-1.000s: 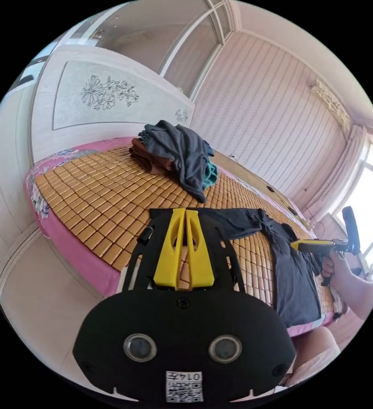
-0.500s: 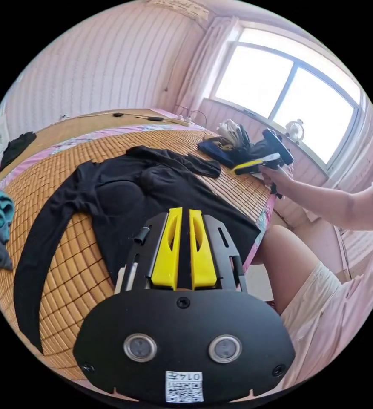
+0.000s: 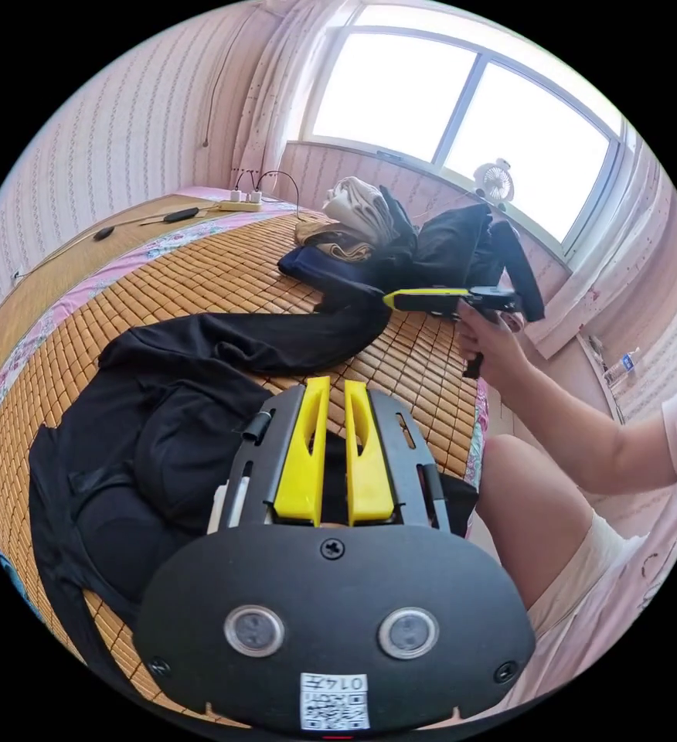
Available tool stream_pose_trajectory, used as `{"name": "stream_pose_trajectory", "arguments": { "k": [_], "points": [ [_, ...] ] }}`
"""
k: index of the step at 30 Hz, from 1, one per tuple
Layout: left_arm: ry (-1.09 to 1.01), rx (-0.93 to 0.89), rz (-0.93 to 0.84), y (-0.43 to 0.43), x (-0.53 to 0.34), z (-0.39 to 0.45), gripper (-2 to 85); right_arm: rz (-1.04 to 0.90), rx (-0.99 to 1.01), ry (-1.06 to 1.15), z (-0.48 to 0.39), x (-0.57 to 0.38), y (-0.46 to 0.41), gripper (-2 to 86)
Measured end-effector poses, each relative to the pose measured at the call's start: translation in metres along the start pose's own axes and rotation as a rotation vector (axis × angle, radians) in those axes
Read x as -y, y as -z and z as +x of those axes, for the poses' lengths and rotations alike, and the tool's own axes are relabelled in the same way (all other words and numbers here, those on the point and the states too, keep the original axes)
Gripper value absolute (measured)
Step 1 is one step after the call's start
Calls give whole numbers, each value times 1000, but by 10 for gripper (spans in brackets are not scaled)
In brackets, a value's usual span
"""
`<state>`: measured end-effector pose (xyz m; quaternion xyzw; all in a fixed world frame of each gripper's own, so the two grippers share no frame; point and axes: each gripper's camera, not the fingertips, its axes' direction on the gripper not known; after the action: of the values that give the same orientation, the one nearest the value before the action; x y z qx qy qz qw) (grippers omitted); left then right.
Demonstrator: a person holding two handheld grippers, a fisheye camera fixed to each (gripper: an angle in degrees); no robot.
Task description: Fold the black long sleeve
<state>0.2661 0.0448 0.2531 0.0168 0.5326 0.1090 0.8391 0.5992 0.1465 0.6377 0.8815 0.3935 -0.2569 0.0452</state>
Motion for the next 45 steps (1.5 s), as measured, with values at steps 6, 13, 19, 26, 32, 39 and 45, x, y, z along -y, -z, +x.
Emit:
{"name": "stream_pose_trajectory", "arguments": {
  "k": [6, 13, 19, 26, 32, 39, 45],
  "points": [
    [-51, -20, -103, -85, 29, 14, 43, -90, -70, -242, 103, -93, 45, 24],
    [-117, 22, -199, -176, 71, 23, 43, -15, -78, -332, 168, -60, 46, 71],
    [-61, 106, -231, -229, 118, -8, 42, -28, -136, -299, 202, -51, 25, 24],
    [152, 326, -286, -243, 156, -112, 38, -16, -159, -242, 225, -49, 35, -2],
    [333, 425, -324, -257, 172, -180, 56, -35, -244, -204, 222, -47, 32, 0],
    [278, 449, -304, -245, 181, -194, 16, 2, -366, -178, 212, -47, 31, -6],
    [292, 434, -324, -211, 176, -202, 11, -20, -380, -196, 202, -53, 24, 1]
  ]
}}
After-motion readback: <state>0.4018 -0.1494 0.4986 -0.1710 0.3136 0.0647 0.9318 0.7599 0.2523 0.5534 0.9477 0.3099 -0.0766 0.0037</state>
